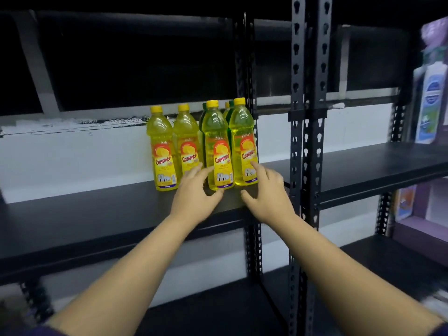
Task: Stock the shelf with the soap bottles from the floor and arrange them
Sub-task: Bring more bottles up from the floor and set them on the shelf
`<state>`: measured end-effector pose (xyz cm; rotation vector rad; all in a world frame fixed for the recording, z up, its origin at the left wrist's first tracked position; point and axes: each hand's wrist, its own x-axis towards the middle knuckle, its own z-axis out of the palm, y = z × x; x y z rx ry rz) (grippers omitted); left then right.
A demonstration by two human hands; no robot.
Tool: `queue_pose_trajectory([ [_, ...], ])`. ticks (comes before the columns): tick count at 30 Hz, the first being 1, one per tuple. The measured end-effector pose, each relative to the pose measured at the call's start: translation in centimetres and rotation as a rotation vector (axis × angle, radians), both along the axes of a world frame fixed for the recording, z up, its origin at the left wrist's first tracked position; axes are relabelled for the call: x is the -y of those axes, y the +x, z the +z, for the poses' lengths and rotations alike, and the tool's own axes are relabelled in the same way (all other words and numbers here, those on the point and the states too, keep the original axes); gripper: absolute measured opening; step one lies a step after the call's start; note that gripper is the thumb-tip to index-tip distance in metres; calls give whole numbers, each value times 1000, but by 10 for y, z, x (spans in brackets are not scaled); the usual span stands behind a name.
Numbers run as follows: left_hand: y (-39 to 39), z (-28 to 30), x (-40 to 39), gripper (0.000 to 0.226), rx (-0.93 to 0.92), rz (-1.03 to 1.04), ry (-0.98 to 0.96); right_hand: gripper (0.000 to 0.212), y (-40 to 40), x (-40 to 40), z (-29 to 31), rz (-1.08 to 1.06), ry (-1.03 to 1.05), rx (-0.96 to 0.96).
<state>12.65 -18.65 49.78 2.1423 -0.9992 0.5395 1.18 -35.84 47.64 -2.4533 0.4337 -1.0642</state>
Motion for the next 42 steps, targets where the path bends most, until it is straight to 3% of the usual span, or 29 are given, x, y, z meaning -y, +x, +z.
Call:
queue_pose_trajectory([
  [4,-75,-16,-48,43,7,-73,42,65,-70,-42,-25,84,20,-82],
  [7,-116,-40,-75,28,-66,-67,217,45,-112,-62,-52,145,110,-287],
  [11,-153,-87,-97,30,-383,-99,573,17,-159,-80,-108,179,254,-520],
  [16,-165,-181,-112,37,-679,-138,964,31,-185,-82,-185,142,375,-1032],
  [20,-170,-272,-123,35,-878,-79,888,41,-191,-77,-241,78,488,-1287],
  [26,-181,-389,-115,15,-1105,40,710,54,-203,-62,-340,-149,527,-1288],
  [31,-177,-452,-99,13,-1056,114,620,63,-204,-62,-423,-267,612,-1246],
  [35,-173,-486,-73,45,-922,30,695,80,-196,-70,-466,-350,581,-1191],
  [42,-148,-532,-2,74,-545,-164,872,101,-196,-59,-538,-434,658,-1196],
])
